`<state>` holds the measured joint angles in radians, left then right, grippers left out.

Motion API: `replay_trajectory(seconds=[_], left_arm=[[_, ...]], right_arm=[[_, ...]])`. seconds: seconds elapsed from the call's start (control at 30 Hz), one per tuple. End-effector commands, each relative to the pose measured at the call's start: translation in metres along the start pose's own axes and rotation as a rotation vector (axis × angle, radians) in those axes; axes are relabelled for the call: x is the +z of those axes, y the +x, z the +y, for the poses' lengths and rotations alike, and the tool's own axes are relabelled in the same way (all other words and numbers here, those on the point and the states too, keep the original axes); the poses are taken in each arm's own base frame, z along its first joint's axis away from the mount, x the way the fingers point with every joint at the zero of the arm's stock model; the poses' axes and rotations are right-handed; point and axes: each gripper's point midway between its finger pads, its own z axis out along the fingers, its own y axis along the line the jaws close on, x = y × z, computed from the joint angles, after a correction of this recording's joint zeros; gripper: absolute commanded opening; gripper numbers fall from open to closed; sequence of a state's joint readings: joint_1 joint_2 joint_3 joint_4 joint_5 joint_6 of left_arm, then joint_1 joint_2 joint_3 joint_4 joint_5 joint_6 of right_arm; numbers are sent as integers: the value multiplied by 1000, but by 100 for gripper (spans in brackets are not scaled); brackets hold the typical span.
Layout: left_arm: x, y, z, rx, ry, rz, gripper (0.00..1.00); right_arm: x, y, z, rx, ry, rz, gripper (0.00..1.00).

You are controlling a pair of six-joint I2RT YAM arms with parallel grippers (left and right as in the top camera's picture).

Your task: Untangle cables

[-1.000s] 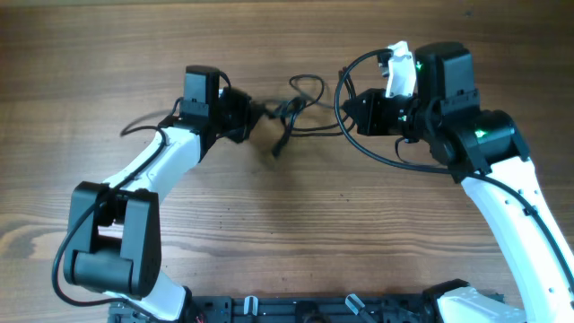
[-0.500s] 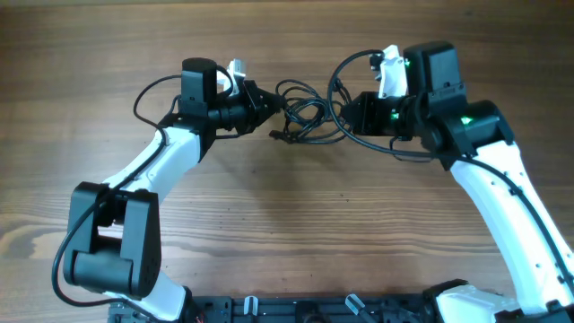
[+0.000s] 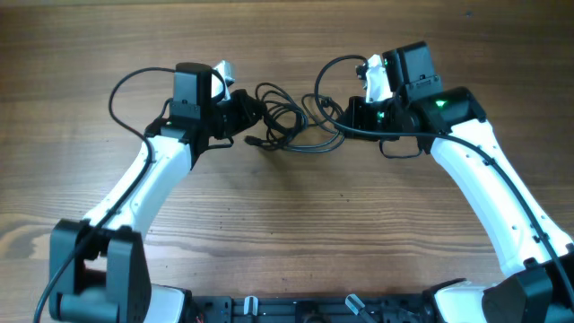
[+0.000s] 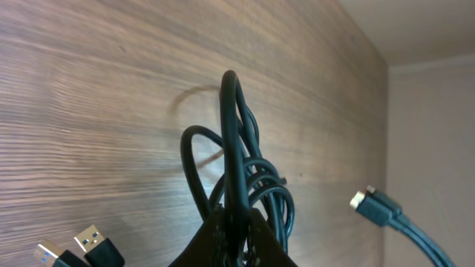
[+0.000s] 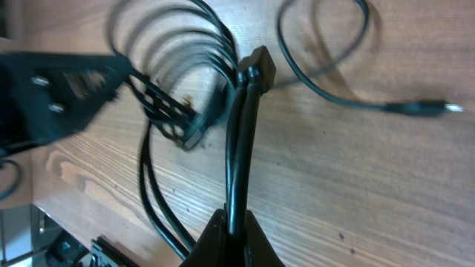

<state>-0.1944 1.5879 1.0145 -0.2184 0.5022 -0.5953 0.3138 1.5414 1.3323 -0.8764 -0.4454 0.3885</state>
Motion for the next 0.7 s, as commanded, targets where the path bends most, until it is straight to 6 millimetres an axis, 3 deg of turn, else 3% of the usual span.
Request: replay_trajectory(seconds=[0.0,0.17,0.33,0.37,0.4,0.43,0.5,0.67], left_arm=[[-17,-21,-3,65,-45,-107,9],[-18,-25,-6,74,-35,-122,4],[-21,-44,-23,6,38,-199,4],[-22,-46,-29,-7,65,-206,4],[-23,-47,-38,6,109,-201,4],[-24,-46,-46,21,149,-191,4],[-29,-46,-67,68,255,-171,4],[-35,-33,-90,127,384,-97,4]], right_arm=[[0,5,0,3,6,29,5],[7,22,2,23,-2,86,5],[30,49,33,-82,-18,159,6],[32,51,37,-92,-22,167,13],[33,52,39,-102,-31,167,32],[32,50,42,-117,-47,163,45],[25,33,46,-134,-67,111,55],[-16,-31,64,-155,-123,-95,55]])
